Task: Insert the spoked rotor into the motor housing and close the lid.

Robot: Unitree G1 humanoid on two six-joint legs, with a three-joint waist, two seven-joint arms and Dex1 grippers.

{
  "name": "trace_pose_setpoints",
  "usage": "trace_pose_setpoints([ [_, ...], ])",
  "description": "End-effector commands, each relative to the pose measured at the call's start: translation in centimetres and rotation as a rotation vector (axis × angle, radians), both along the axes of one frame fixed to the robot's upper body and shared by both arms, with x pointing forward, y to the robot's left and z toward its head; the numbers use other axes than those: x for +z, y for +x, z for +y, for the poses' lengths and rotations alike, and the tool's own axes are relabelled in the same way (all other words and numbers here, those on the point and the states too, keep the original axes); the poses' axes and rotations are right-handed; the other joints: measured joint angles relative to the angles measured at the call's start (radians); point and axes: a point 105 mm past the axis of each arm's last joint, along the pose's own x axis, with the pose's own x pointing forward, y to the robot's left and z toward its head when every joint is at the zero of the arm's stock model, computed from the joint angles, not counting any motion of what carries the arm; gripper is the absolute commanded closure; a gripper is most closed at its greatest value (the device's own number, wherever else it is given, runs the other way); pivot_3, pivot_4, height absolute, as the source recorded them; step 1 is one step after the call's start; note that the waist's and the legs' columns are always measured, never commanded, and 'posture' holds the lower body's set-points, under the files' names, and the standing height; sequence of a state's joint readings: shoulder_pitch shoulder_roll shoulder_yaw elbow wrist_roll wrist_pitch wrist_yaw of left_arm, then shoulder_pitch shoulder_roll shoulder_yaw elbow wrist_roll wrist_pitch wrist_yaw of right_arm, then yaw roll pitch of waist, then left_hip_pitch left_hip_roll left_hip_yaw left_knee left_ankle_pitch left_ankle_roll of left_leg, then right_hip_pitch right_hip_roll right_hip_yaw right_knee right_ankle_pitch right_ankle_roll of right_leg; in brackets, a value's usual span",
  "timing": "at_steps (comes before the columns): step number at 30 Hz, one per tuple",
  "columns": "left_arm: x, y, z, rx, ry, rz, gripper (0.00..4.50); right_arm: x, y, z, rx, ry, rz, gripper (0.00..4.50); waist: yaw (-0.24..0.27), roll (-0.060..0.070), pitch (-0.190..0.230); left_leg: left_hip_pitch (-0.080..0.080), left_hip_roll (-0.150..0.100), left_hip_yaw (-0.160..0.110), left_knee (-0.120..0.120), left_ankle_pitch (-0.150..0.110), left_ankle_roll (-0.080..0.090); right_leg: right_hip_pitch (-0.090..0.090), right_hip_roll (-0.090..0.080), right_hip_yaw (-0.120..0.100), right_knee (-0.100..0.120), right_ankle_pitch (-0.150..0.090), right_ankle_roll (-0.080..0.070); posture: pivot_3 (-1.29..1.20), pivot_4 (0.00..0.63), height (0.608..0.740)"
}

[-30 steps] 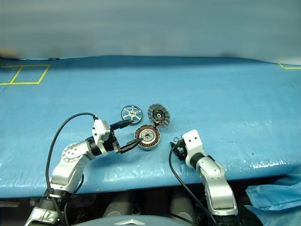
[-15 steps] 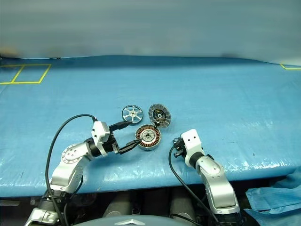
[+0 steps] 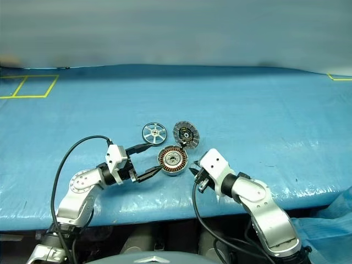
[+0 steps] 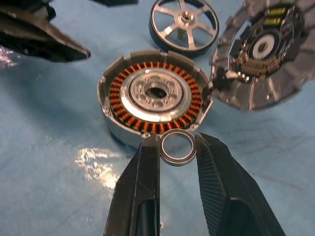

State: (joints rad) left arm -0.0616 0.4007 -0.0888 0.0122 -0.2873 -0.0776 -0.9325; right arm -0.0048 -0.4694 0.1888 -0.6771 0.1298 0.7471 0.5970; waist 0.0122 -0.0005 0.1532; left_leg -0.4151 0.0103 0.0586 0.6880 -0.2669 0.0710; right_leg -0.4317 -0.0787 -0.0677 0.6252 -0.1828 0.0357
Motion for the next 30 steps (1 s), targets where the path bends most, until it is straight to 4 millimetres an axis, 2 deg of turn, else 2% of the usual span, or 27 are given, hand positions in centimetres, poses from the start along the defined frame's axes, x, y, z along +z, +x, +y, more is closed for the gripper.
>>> trace_pose_setpoints([
  [1, 0.4, 0.0, 0.0, -0.004, -0.001, -0.033, 0.0, 1.1, 0.3, 1.5, 0.052, 0.033, -0.041, 3.8, 0.001, 0.0, 0.0, 0.0, 0.0, 0.0, 0.0, 0.0, 0.0, 0.0, 0.0, 0.0, 0.0, 0.0, 0.0, 0.0, 0.15, 0.74],
  [5, 0.4, 0.0, -0.1, 0.002, -0.004, -0.036, 0.0, 0.2, 1.8, 2.6, 0.047, 0.035, -0.037, 3.8, 0.001, 0.0, 0.0, 0.0, 0.0, -0.001, 0.0, 0.0, 0.0, 0.0, 0.0, -0.001, 0.0, 0.0, -0.001, 0.0, 0.15, 0.74],
  [11, 0.4, -0.2, -0.1, 0.006, 0.016, -0.052, 0.0, -1.4, 3.2, 4.3, 0.066, 0.067, 0.004, 3.8, 0.0, 0.0, 0.0, -0.001, 0.0, 0.0, 0.0, 0.0, 0.0, 0.0, 0.001, -0.001, 0.0, 0.0, -0.001, 0.0, 0.15, 0.74],
  [15, 0.3, -0.4, -0.1, 0.012, 0.015, -0.052, 0.0, -1.5, 3.7, 5.0, 0.074, 0.085, 0.008, 3.8, 0.0, 0.0, 0.0, -0.001, 0.0, 0.0, 0.0, 0.0, 0.001, 0.0, 0.002, -0.001, 0.0, 0.0, -0.001, 0.0, 0.15, 0.74],
  [30, 0.3, -0.7, 0.0, 0.028, 0.016, -0.056, 0.0, -2.3, 3.9, 4.9, 0.053, 0.087, 0.032, 3.8, 0.0, 0.0, 0.0, -0.001, 0.0, 0.0, 0.0, 0.0, 0.001, 0.0, 0.001, -0.001, 0.0, 0.0, -0.001, 0.0, 0.15, 0.74],
])
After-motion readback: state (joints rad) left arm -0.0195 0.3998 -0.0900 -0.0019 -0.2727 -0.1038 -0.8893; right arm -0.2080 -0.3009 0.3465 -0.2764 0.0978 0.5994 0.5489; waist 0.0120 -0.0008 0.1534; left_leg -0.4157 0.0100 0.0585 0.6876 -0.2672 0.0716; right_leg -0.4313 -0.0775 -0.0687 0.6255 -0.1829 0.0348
